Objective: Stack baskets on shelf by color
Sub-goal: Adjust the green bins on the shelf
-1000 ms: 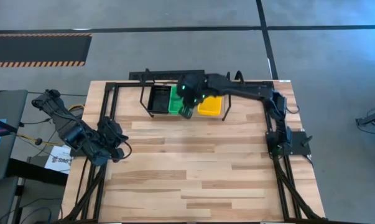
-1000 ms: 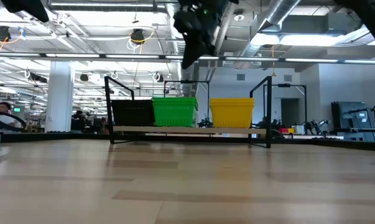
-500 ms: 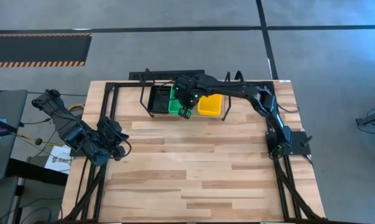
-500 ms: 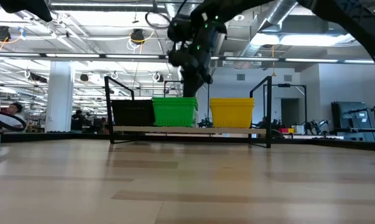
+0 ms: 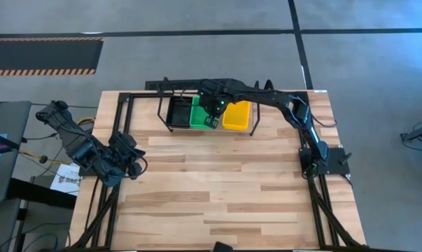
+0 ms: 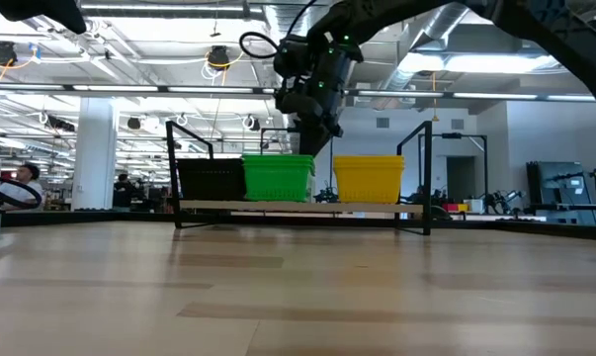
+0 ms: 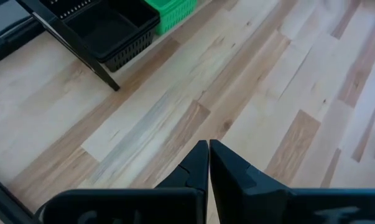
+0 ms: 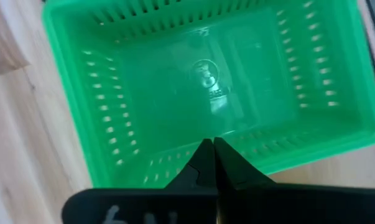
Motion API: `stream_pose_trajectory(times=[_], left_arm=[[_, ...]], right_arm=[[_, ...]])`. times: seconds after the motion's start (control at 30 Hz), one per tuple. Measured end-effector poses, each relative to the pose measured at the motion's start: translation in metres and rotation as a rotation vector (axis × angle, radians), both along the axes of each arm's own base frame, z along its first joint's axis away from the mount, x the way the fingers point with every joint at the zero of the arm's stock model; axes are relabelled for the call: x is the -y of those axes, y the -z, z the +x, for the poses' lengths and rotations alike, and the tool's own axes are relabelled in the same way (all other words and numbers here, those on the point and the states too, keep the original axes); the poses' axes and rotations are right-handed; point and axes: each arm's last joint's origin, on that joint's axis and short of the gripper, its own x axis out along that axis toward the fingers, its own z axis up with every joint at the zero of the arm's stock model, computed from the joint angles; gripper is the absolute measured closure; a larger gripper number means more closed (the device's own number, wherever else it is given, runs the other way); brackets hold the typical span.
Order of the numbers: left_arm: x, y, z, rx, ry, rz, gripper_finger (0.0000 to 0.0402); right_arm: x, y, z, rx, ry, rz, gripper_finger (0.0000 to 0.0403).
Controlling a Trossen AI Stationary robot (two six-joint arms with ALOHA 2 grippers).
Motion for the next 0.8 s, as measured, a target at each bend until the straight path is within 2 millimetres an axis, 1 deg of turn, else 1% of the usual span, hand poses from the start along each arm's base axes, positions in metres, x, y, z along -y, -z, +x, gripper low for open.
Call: stream_pose_trajectory(times=[0.33,0.47,0.63,0.8], left_arm=[[0.000,0.000,0.000,0.004,-0.006,-0.002,0.0401],[0.000,0.000,0.000,0.004,-0.006,-0.002,0.0401],[0.000,0.000,0.000,0.004,-0.006,-0.002,0.0401],[0.000,0.000,0.000,0.004,-0.006,-0.002,0.0401]], right_arm=[[0.014,0.000,-0.007,-0.020,0.023,-0.019,0.0403],[0.016,0.000,-0.008,-0.020,0.037,-0.018,0.0403],[0.009,0.000,-0.005,-0.014,0.064,-0.004,0.0403],[-0.009,0.000,0.003,-0.006,0.061,-0.009,0.0403]])
